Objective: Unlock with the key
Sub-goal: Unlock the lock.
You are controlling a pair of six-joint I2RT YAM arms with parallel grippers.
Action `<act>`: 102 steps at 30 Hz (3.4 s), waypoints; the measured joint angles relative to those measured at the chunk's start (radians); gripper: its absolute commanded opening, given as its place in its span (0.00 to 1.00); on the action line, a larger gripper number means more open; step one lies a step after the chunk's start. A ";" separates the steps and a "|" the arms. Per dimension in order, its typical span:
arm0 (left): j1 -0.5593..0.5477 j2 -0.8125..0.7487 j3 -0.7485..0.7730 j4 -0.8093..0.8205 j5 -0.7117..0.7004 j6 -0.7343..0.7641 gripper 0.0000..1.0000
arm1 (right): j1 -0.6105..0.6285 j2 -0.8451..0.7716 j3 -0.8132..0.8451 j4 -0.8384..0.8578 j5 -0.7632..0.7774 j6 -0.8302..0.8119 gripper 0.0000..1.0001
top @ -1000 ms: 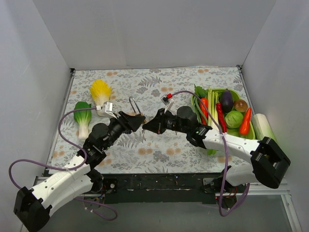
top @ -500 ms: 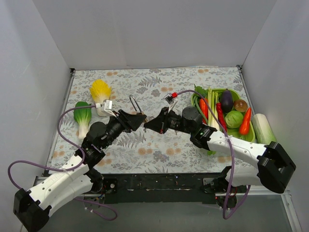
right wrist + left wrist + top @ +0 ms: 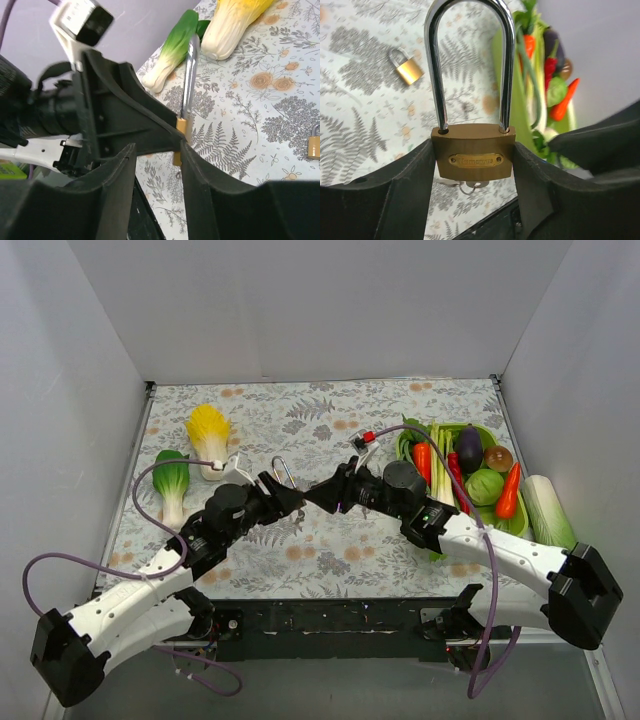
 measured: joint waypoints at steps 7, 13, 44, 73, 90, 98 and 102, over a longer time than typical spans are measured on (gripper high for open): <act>-0.004 0.071 0.000 -0.079 -0.021 0.035 0.00 | -0.001 -0.076 -0.018 -0.031 0.053 -0.032 0.65; -0.004 0.060 0.002 -0.045 0.056 0.140 0.00 | -0.017 -0.165 -0.034 -0.102 0.062 -0.096 0.70; -0.004 -0.047 0.108 -0.017 0.912 0.261 0.00 | -0.259 -0.037 0.062 0.478 -0.891 0.068 0.67; -0.014 -0.074 0.109 -0.198 0.621 0.406 0.00 | -0.223 -0.045 0.079 0.082 -0.722 -0.149 0.12; -0.037 0.069 0.153 -0.294 0.213 0.520 0.00 | -0.214 0.075 0.143 -0.113 -0.472 -0.186 0.01; -0.039 0.103 0.157 -0.324 0.099 0.519 0.00 | -0.163 0.132 0.188 -0.174 -0.319 -0.189 0.01; -0.039 0.113 0.157 -0.335 0.067 0.519 0.00 | -0.146 0.151 0.201 -0.188 -0.277 -0.183 0.08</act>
